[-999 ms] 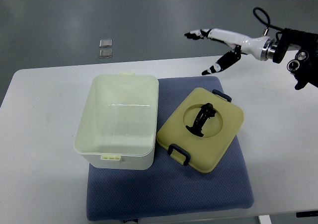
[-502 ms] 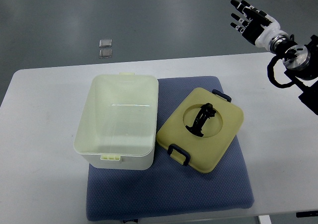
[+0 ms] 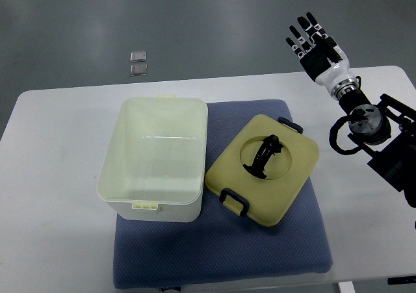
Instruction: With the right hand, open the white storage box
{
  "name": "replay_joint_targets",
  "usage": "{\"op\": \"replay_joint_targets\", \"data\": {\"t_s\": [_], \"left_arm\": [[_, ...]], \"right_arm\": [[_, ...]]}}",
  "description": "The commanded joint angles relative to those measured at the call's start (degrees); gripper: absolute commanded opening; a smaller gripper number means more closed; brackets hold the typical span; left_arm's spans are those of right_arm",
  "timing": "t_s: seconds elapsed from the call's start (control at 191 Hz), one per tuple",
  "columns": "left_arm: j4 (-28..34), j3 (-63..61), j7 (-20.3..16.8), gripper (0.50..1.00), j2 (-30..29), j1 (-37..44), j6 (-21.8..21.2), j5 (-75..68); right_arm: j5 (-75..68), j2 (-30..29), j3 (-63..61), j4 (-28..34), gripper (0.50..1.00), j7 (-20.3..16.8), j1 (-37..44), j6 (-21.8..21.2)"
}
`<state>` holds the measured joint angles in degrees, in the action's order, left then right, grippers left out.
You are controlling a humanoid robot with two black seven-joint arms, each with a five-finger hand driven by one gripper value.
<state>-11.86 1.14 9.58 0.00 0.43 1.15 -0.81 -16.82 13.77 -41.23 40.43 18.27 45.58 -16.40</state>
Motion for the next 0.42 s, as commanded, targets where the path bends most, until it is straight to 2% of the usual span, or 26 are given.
{"op": "replay_joint_targets", "data": {"t_s": [0.0,0.413], "left_arm": [[0.0,0.0,0.0,1.0,0.0,0.0,0.0,0.0],[-0.6,-0.3,0.0,1.0,0.0,-0.2,0.0,-0.1]], "right_arm": [[0.1,-0.6,0.0,0.0,0.93,0.1,-0.2,-0.1],[1.3,-0.7,0.9,-3.1,0.93,0.0,-1.2,-0.2]]}}
